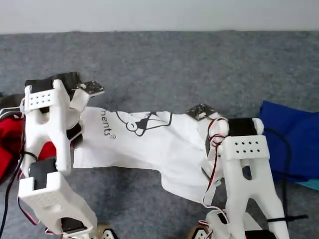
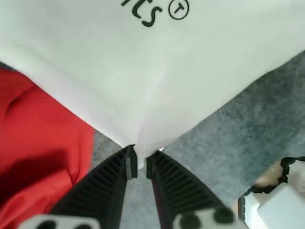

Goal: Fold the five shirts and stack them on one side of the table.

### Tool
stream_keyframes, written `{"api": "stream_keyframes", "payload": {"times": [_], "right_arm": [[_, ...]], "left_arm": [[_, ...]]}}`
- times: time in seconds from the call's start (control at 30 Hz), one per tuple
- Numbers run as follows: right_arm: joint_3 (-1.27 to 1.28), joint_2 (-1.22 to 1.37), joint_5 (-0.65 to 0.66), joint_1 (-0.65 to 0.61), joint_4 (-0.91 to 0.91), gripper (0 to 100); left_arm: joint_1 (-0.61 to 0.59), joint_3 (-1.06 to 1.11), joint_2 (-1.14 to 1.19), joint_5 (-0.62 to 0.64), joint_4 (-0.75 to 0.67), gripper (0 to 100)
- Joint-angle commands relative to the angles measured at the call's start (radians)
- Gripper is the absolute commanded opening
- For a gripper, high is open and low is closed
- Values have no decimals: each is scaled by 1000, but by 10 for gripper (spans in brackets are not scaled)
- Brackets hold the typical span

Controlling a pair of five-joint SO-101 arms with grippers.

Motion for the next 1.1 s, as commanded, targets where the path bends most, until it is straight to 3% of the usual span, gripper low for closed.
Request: {"api": "stream_keyframes", "payload": {"times": [0.0, 0.47, 0.7, 0.8, 0.93, 1.07], "right_arm": [[-6, -31, 51, 59, 8, 15], [-6, -31, 81, 97, 30, 17], [-15, -42, 80, 102, 44, 225], [-57, -42, 80, 102, 44, 238], [-173, -33, 75, 102, 36, 238], [-281, 15, 72, 97, -61, 177]], "left_arm": [[-25, 10, -63, -11, 25, 14], [-34, 59, -80, -77, 32, 20], [-66, 211, -367, -150, 31, 157], [-83, 214, -485, -150, 28, 190], [-81, 209, -545, -140, 14, 192], [-80, 214, -545, 25, -138, 188]]}}
